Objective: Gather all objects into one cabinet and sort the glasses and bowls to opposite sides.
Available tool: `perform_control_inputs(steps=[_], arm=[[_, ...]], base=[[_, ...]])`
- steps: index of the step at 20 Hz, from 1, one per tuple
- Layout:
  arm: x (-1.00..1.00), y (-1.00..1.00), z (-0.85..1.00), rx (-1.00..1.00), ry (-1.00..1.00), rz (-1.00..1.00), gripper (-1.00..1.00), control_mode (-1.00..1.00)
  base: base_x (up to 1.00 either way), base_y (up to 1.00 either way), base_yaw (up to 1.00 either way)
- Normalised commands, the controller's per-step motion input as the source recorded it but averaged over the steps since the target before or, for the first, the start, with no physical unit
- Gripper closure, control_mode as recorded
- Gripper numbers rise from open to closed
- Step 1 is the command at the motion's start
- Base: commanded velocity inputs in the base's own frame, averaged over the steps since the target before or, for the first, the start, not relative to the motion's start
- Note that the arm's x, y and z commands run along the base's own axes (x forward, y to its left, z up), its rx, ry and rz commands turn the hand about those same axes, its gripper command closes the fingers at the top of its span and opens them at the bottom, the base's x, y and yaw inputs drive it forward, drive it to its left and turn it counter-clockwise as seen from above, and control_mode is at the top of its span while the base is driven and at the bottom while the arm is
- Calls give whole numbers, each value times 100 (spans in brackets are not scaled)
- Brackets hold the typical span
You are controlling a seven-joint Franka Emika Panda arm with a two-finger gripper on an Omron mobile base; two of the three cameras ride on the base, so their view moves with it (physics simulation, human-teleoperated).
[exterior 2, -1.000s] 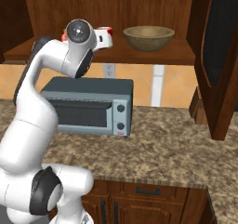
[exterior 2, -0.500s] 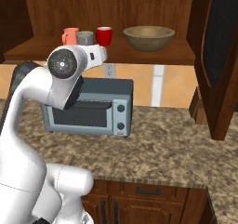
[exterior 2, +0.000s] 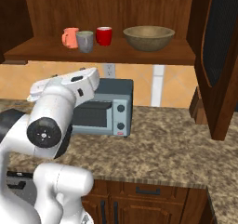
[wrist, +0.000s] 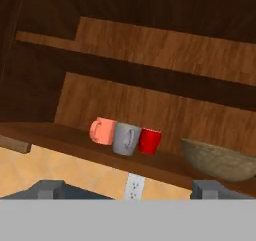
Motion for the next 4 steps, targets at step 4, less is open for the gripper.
perform_control_inputs(steps=[4], arm=[[-100,-3,-16,0,-38,0,-100,-100]], base=[[0,0,0]])
